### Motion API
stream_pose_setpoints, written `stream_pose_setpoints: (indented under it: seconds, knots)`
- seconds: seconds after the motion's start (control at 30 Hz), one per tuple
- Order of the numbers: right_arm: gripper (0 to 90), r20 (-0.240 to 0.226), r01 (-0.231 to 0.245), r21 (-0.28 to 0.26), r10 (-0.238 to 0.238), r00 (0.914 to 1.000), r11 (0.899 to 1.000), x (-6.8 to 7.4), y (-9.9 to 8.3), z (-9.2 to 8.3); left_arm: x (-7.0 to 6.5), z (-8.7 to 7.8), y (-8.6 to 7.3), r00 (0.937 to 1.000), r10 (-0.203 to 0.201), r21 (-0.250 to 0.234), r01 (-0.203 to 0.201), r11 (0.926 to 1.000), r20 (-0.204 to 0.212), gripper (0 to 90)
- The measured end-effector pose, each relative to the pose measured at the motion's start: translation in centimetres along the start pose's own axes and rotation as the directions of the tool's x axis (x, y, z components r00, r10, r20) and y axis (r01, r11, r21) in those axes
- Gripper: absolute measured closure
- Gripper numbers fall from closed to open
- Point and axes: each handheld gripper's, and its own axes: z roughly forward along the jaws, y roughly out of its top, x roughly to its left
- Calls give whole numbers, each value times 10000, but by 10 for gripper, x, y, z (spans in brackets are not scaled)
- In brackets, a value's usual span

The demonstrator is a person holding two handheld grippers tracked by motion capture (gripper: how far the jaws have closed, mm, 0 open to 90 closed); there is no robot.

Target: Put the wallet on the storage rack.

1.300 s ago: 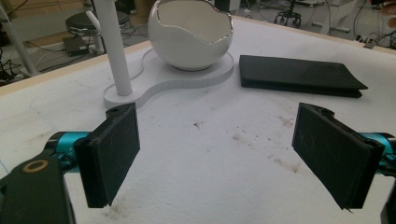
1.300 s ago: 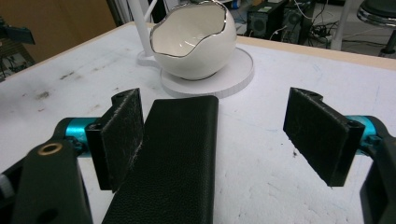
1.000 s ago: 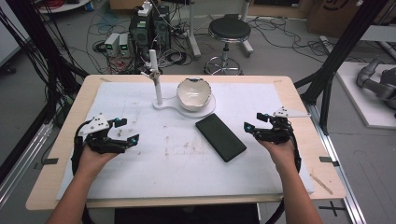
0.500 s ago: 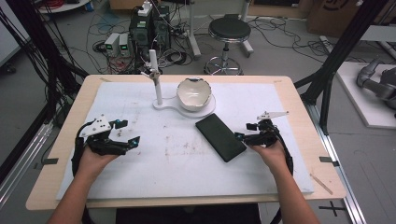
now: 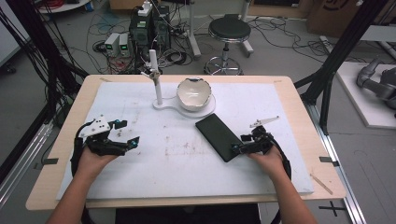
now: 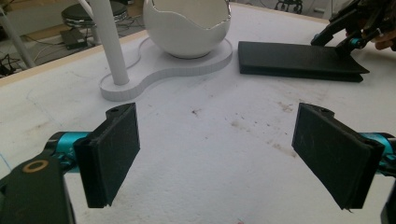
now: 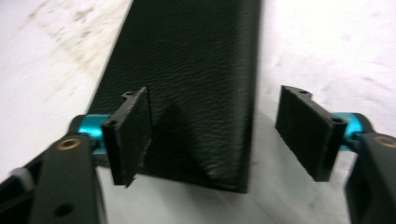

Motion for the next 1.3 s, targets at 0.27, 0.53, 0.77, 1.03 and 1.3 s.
stream_pose_setpoints:
  seconds: [0.27,0.53,0.77,1.03,1.3]
  knots:
    - [499,-521,-444,15,444,9977,9990,-3,-2,-1,-1,1,0,10000,28,79,-28,10000,15,150]
    - [732,-239,-191,-84,189,9995,9998,-1,0,-6,-4,3,0,9999,93,153,-94,9998,69,150]
    - [819,-152,208,-159,-210,9997,9997,1,2,-9,-3,2,0,10000,63,143,-64,9999,49,150]
    - [844,-482,865,-994,-916,9946,9913,12,7,-33,0,-1,-1,10000,-18,-14,19,10000,94,150]
    - [852,-489,1928,-1647,-2032,9779,9673,31,19,-53,-1,-2,2,9993,-107,-226,115,9997,349,150]
